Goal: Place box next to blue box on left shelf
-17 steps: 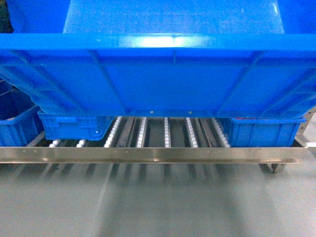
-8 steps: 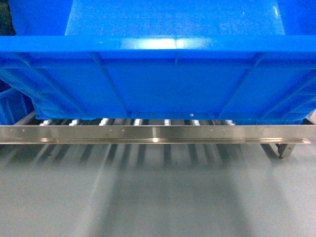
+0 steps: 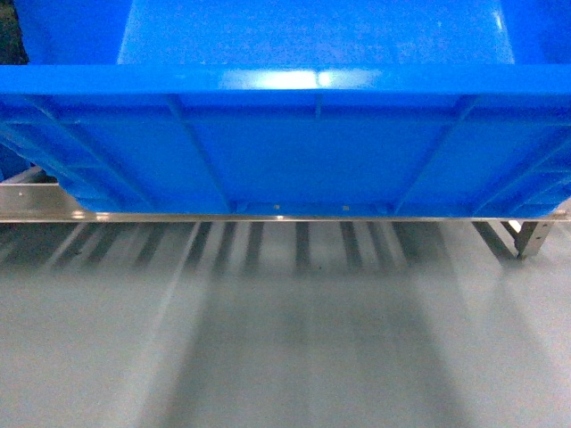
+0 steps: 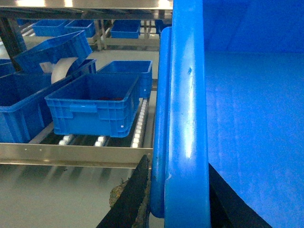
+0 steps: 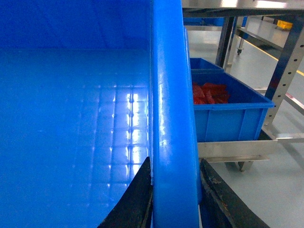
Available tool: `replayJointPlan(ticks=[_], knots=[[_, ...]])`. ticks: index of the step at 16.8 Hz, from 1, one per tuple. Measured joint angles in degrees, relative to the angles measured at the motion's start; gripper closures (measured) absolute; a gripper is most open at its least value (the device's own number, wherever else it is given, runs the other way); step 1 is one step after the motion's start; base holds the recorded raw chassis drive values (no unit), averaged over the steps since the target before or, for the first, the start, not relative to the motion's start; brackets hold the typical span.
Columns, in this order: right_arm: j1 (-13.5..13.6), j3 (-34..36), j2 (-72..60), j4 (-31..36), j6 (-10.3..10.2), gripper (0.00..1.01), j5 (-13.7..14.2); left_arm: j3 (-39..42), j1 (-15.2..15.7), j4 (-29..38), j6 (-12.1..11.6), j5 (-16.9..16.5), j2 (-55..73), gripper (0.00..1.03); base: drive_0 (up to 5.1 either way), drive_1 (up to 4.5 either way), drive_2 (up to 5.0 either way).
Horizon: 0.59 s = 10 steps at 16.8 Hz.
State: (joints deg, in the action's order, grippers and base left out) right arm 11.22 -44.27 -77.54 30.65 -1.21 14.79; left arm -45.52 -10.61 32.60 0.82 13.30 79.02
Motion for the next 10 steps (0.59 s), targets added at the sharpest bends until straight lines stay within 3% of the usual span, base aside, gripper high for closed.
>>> replayJointPlan(ticks=[10], knots=[[0.00, 0.02, 0.00, -0.42, 0.02, 0.80, -0.04, 0.00, 0.00, -0.57, 0.02, 0.02, 0.02, 0.83, 0.0, 0.00, 0.0]])
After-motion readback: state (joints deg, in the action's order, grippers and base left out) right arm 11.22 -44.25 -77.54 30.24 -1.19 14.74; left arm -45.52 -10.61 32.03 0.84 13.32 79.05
